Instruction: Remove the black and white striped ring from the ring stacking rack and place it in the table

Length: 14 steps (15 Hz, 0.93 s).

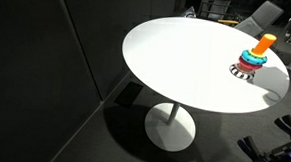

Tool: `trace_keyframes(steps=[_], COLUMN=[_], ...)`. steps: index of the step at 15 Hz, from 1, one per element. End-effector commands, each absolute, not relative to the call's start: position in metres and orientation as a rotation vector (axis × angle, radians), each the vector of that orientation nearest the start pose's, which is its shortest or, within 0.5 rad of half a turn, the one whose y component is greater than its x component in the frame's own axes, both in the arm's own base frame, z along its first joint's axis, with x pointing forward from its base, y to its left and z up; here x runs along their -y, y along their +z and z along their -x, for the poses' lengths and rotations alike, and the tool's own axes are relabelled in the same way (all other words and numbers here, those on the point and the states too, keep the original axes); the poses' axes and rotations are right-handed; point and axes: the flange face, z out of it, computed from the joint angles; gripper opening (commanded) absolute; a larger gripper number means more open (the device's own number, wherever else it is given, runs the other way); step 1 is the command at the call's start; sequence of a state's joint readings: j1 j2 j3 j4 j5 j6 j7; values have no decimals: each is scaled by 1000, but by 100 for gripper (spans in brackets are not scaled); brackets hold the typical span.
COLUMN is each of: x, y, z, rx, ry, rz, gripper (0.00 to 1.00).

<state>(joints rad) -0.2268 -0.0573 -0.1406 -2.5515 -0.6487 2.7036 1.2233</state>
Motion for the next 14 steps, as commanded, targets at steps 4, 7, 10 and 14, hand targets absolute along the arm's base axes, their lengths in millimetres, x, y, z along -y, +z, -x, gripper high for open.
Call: trace_keyframes(steps=[4,7,10,14], x=[168,170,167,161], y=[262,247,237,229], z=[-436,-435,-436,-437], rx=[-1673,-1662,-1636,-1605], ry=[-405,-378,-379,-367], rz=[2930,2959,2991,3025], gripper=[41,41,41,91])
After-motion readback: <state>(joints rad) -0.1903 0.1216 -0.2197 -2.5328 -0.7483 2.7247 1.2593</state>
